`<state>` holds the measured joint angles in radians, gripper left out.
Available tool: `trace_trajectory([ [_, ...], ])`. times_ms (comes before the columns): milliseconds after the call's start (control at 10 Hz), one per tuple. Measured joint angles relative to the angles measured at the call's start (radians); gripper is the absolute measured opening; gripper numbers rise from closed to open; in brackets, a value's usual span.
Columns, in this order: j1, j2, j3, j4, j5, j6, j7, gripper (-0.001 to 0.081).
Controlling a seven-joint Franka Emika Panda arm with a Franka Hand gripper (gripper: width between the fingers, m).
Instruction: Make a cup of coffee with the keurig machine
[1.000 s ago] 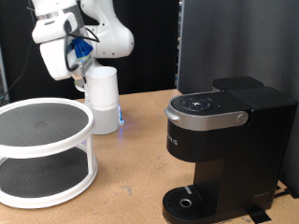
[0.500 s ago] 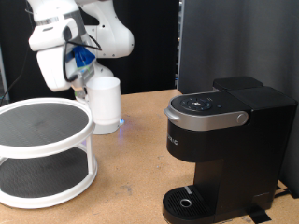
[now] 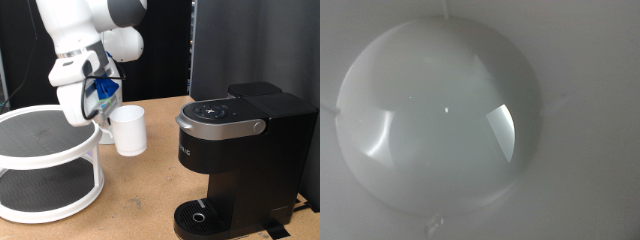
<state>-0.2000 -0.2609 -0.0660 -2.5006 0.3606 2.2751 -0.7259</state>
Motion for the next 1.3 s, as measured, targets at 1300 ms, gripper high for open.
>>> trace_trajectory([
  [1300, 0.032, 0.089, 0.075, -0.178, 0.074, 0.318, -0.001, 0.007],
])
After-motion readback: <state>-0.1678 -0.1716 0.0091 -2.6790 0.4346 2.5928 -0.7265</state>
